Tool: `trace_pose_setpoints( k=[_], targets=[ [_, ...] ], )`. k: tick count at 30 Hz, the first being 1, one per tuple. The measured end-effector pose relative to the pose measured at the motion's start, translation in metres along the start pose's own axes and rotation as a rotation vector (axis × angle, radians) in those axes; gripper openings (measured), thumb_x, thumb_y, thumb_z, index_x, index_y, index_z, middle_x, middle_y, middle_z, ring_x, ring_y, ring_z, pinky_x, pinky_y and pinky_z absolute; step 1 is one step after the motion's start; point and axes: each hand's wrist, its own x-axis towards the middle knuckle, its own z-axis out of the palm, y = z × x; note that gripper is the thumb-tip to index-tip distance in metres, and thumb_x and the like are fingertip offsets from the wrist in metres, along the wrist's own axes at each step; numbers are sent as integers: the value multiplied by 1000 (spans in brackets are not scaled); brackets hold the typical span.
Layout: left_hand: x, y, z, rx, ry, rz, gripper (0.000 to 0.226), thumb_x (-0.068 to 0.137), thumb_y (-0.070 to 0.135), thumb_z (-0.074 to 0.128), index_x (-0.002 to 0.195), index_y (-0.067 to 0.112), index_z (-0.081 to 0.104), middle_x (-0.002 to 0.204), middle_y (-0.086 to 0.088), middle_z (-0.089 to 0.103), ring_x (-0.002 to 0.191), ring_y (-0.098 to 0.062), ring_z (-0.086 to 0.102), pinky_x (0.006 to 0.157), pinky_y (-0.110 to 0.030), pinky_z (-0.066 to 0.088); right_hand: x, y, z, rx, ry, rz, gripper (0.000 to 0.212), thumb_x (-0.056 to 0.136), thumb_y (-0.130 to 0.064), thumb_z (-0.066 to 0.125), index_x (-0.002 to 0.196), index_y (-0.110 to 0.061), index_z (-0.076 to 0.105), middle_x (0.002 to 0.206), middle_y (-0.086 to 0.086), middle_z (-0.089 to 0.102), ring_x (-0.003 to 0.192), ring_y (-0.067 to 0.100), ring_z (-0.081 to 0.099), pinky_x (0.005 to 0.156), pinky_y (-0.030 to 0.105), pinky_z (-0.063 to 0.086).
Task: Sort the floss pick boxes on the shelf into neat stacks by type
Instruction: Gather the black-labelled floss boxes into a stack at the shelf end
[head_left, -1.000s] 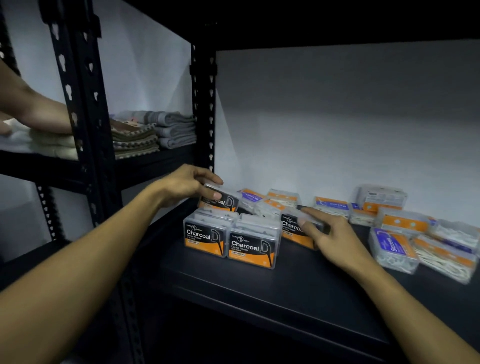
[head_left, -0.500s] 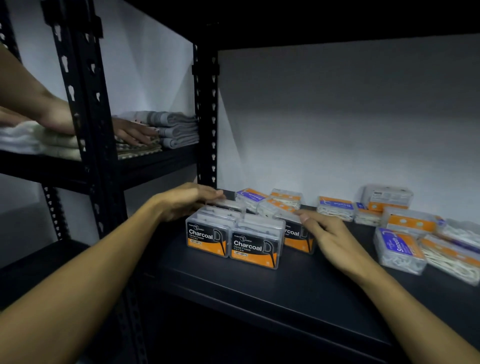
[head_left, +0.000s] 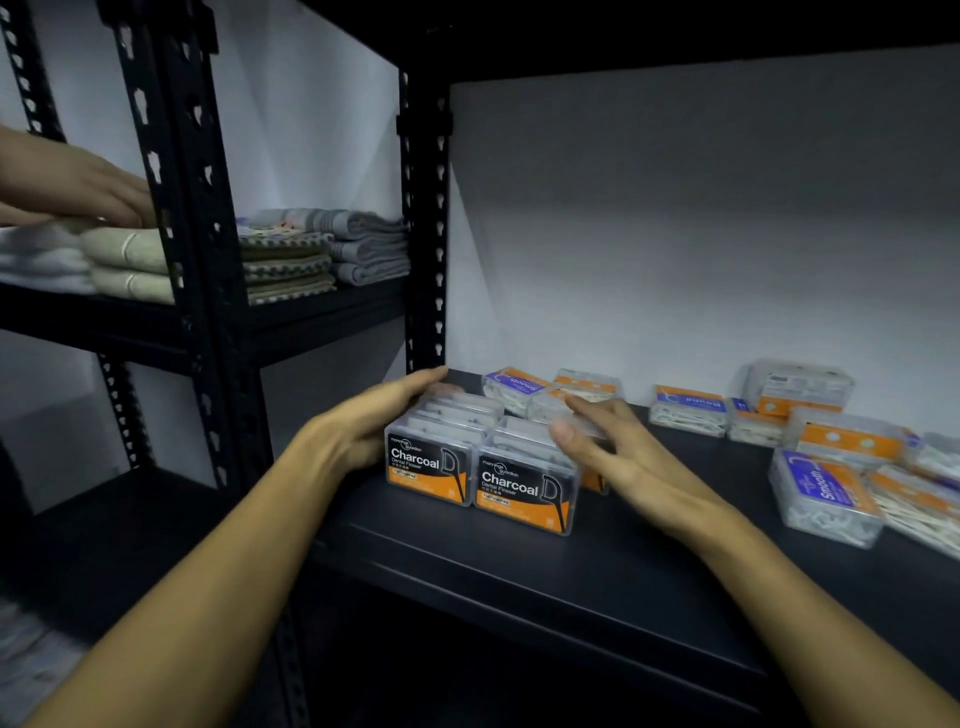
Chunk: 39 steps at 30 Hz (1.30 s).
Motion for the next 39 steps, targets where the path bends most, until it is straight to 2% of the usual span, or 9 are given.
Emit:
trace_pose_setpoints(
  k=[5,10,14,17,20,24,29,35,39],
  targets=[
    [-8,-8,5,37,17,87,59,89,57,58,119,7,69,122,-19,69,104,-29,66,109,-46,44,2,-6,6,-36,-2,-41,103,60,-78,64,149,-35,38,135,-18,32,132,1,33,103,23,29],
    [-9,-7,1,-57,-28,110,66,91,61,48,123,6,66,119,-17,70,104,-28,68,99,-42,48,1,-6,9,-75,-20,-103,111,56,-75,77,151,-38,31,137,-20,31,131,-1,32,107,23,29],
    [-9,-11,-1,-61,-55,139,50,92,44,56,123,7,67,120,-20,70,102,-28,67,96,-41,49,3,-2,11,-105,22,-142,101,66,-50,87,150,-32,34,140,-18,35,133,-1,35,112,23,30],
    [-7,-15,1,50,1,190,28,90,20,65,116,11,71,110,-17,72,91,-25,69,85,-36,53,4,1,8,-98,-5,-139,101,65,-49,88,148,-34,34,140,-20,37,130,-1,40,103,17,34],
    [-5,-16,3,32,14,217,26,91,19,62,113,9,72,107,-14,73,93,-25,68,88,-37,52,5,2,6,-96,-30,-110,96,64,-50,88,143,-36,34,140,-19,37,125,-1,45,95,14,36],
    [1,-16,5,-8,6,188,20,92,13,61,109,11,71,98,-11,70,85,-21,67,76,-33,55,11,3,6,-100,-80,-79,91,62,-55,86,135,-40,34,137,-16,40,119,-3,48,99,22,41],
    [-1,-14,8,-5,23,198,22,93,13,60,113,8,69,93,-9,71,80,-19,68,72,-29,56,11,3,5,-93,-63,-100,98,66,-47,89,146,-38,33,140,-20,39,125,-1,45,97,14,35],
    [-7,-10,10,19,104,238,38,96,43,56,111,14,75,112,-9,74,101,-21,70,95,-36,52,9,2,7,-115,-50,-128,108,54,-66,81,148,-36,38,138,-22,36,132,-5,34,112,21,28],
    [-18,-8,-5,-146,120,302,56,94,59,47,122,16,70,125,-8,70,122,-20,61,110,-37,40,2,-1,7,-85,-8,-134,119,48,-74,78,151,-40,30,144,-23,32,133,-5,36,108,19,29]
  ],
)
